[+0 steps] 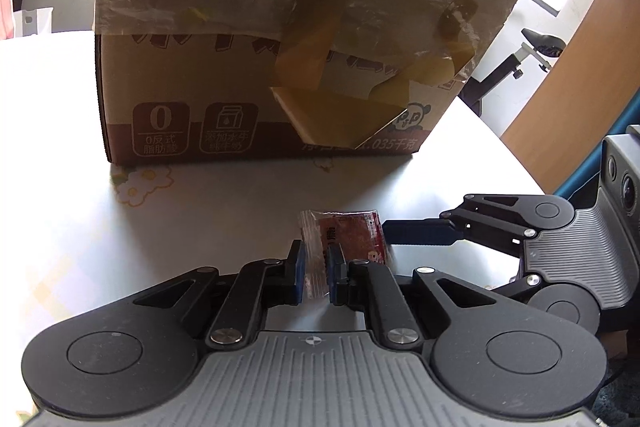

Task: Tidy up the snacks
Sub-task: 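Lift and carry the red-brown snack over the box with the left gripper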

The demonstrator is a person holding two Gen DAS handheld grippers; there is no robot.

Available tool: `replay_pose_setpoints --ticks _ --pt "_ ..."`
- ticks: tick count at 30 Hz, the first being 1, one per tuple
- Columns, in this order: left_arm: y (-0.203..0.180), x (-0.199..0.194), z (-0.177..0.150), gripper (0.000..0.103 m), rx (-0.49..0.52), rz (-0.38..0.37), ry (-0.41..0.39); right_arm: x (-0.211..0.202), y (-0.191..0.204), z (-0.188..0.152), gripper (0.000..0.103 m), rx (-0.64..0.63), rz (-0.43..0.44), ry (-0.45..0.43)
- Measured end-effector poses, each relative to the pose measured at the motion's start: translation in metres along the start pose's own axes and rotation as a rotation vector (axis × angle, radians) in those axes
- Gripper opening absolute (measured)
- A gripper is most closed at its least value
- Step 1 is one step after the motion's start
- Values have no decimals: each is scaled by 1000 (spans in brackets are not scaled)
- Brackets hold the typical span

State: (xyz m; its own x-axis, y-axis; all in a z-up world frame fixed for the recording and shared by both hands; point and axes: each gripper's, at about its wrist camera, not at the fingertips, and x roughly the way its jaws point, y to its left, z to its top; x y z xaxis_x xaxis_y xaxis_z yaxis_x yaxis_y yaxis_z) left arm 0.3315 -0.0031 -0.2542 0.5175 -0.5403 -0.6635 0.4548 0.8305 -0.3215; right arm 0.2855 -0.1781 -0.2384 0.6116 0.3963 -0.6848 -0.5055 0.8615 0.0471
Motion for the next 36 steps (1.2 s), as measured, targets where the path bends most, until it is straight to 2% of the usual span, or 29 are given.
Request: replay_pose_setpoints --ticks 6,8,13,20,32,36 --pt "-8 -8 6 10 -7 -28 -23 0 -1 -2 61 3 5 -14" --pt "-9 -7 5 10 -1 -15 -9 -1 -2 -2 54 17 1 -19" --pt "-12 -6 3 10 -9 -10 -3 -8 -5 -5 45 52 17 -30" --pt "-26 -26 20 11 17 -22 -64 -31 -4 2 44 33 -8 -83" --pt "-70 -98 100 11 102 -48 -296 -117 -11 78 45 -107 -115 -250" --pt "-82 -108 130 11 127 -40 -344 -140 -19 110 44 -120 -131 -293"
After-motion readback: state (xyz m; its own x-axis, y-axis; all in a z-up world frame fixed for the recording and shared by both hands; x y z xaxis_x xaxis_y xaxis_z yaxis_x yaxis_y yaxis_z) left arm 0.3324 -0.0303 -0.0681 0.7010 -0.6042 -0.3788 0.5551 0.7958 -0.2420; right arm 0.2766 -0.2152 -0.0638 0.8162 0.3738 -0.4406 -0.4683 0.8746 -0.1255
